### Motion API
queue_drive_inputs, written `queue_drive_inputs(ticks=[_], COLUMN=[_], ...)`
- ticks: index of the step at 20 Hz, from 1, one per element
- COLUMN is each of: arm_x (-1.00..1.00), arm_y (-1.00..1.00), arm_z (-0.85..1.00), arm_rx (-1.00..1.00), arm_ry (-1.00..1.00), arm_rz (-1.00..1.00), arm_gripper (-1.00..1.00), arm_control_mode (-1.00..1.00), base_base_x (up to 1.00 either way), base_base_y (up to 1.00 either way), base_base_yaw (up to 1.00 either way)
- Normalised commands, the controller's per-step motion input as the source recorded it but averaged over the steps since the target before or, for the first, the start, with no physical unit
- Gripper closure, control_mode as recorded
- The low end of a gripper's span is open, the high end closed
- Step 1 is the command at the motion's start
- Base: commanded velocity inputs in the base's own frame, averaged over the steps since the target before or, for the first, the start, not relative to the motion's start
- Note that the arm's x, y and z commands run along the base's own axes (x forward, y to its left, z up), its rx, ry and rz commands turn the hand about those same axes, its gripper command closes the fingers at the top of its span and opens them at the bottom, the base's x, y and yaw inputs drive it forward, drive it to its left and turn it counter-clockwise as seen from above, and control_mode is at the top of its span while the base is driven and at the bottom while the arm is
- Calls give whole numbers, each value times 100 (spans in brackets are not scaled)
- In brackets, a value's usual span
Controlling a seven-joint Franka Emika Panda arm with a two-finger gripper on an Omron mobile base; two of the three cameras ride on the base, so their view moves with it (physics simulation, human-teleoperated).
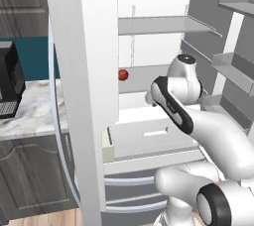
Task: Fully open the fridge drawer.
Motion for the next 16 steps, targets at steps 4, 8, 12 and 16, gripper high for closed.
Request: queue_drive_inputs(ticks=[4,8,12,16], arm_x=[39,31,29,31], arm_y=[18,6,9,8], arm_z=[-22,-19,-24,-20], arm_rx=[0,0,0,0], arm_ry=[-1,0,0,0], arm_rz=[-2,-2,-3,-3], arm_gripper=[-100,-100,-100,-100], arm_control_mode=[-100,-100,-100,-100], base_base_x=[0,0,0,0], base_base_y=[0,0,0,0], base_base_yaw=[0,0,0,0])
